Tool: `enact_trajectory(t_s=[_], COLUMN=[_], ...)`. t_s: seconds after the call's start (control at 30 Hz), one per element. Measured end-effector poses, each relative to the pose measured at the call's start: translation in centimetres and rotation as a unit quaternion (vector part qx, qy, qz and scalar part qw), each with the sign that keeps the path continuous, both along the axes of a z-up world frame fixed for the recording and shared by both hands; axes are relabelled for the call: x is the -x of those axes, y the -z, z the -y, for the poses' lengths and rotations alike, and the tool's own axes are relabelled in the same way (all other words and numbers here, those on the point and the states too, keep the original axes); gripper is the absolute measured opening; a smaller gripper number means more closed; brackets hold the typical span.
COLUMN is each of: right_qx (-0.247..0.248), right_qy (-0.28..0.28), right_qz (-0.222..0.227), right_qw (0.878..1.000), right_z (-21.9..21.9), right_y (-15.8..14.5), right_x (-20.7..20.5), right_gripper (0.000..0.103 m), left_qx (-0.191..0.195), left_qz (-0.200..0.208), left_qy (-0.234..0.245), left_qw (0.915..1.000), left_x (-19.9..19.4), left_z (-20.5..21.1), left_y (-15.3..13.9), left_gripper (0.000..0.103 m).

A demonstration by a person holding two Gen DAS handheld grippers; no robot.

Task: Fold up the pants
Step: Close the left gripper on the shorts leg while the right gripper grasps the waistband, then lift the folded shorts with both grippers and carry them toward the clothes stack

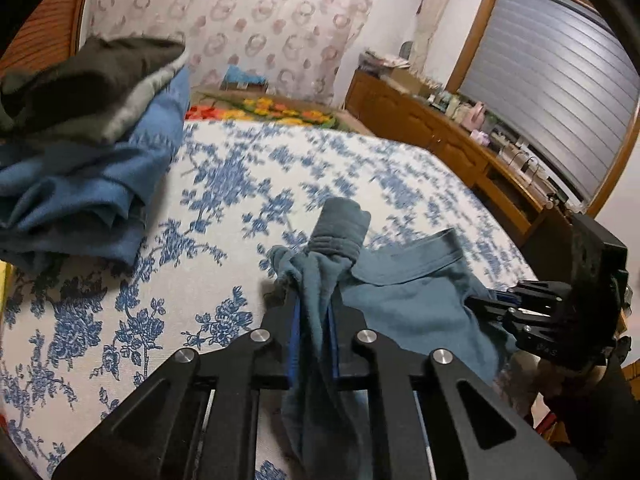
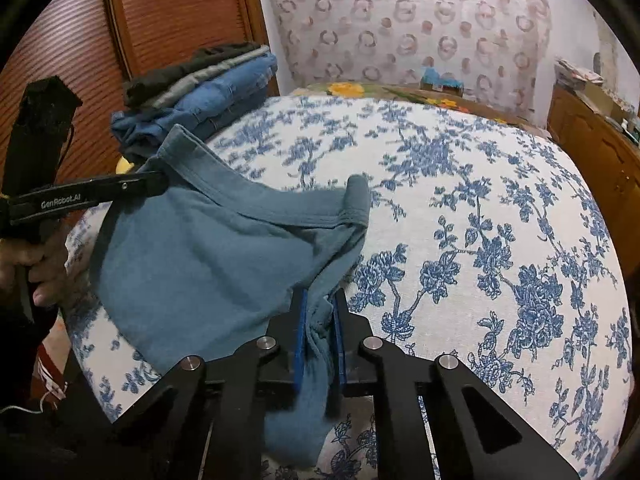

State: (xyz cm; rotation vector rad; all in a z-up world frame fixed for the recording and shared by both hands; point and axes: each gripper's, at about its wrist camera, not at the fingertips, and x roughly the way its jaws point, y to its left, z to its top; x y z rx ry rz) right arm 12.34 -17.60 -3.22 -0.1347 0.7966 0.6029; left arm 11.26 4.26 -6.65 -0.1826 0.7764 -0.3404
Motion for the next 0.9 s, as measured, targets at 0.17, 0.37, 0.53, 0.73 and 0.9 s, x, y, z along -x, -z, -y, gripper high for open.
enact_trajectory(t_s=[0.17,0.37,0.53,0.73,0.9], right_qx=[-0.028,-0.038,-0.041,-0.037,-0.034], right_qy=[0.005,0.012,0.011,0.008,0.004], right_qz=[0.025,0.069,0.096,0.123,0.141], right_qw=[0.999,0.997,0.994,0.992,0.989], right_z=[0.8,1.4,2.1,2.3,2.3], right_y=[-1.6,-4.1,-5.8,-7.4,-8.7], right_x=[1.0,2.4,3.3,3.7,4.2], right_gripper=[0.011,0.011,0.011,0.011,0.011], left_qx=[-0.002,0.004,0.003,-0.003,-0.006], left_qz=[0.036,0.078,0.103,0.130,0.145], left_qy=[0.003,0.000,-0.001,0.001,0.000], left_qw=[0.9993,0.9970,0.9947,0.9915,0.9894], left_x=[1.6,2.6,2.9,3.0,3.3], left_z=[0.3,0.5,0.6,1.0,1.0], left_y=[-2.2,-4.7,-6.4,-8.4,-9.5], left_gripper=[0.012,0.012,0.012,0.012,0.012])
